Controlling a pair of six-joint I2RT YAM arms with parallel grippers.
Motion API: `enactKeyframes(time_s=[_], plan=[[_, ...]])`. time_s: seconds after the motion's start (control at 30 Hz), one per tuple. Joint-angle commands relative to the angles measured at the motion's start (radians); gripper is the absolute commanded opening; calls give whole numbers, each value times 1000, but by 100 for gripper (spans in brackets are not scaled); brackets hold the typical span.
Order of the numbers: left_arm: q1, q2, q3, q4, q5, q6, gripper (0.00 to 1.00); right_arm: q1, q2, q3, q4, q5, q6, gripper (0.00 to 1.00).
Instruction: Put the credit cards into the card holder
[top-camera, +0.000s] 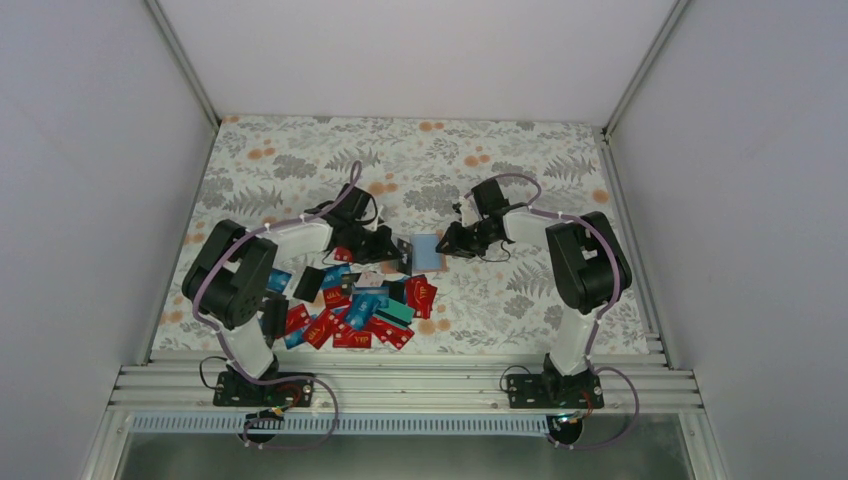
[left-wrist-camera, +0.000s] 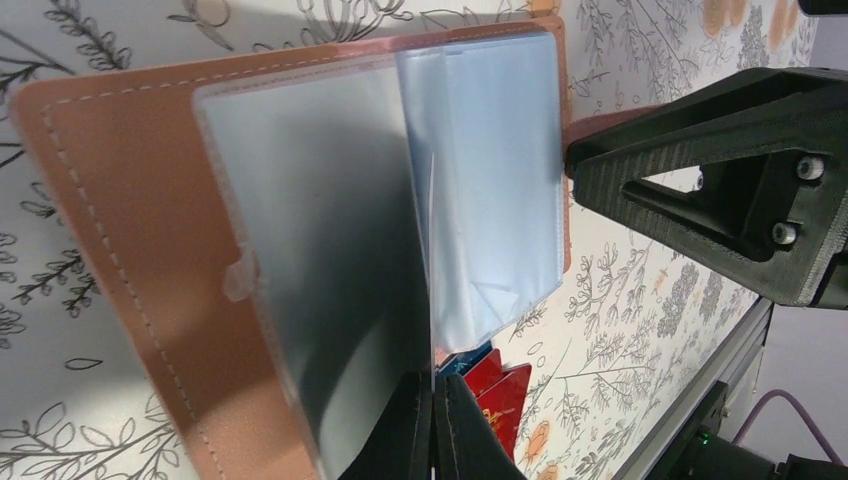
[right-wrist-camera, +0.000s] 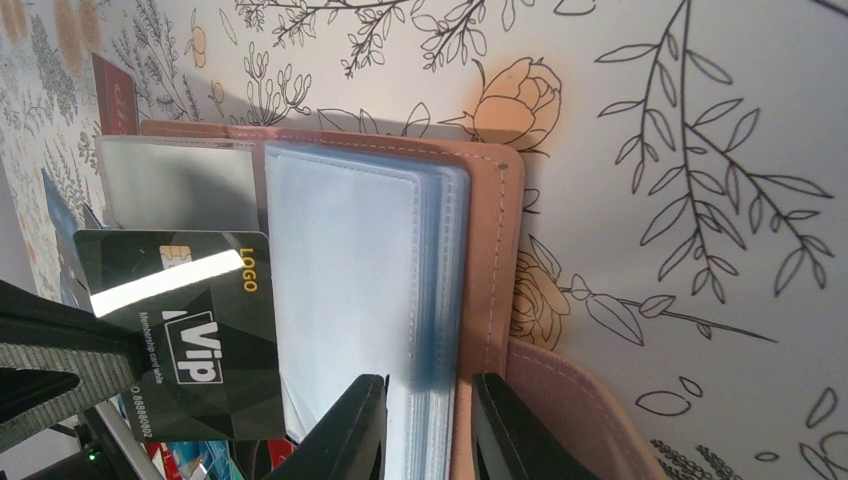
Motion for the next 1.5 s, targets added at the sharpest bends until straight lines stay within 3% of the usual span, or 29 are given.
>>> enactKeyframes(time_s=[0.0, 0.73, 1.47], plan=[[20, -9, -35, 18, 44, -29, 2, -5, 26, 8, 19, 9, -19, 25], [22, 25, 19, 39, 111, 4, 2, -5, 39, 24, 2, 0, -37, 24], [35, 2, -16, 11, 54, 4, 2, -5, 46, 33, -14, -7, -44, 23]])
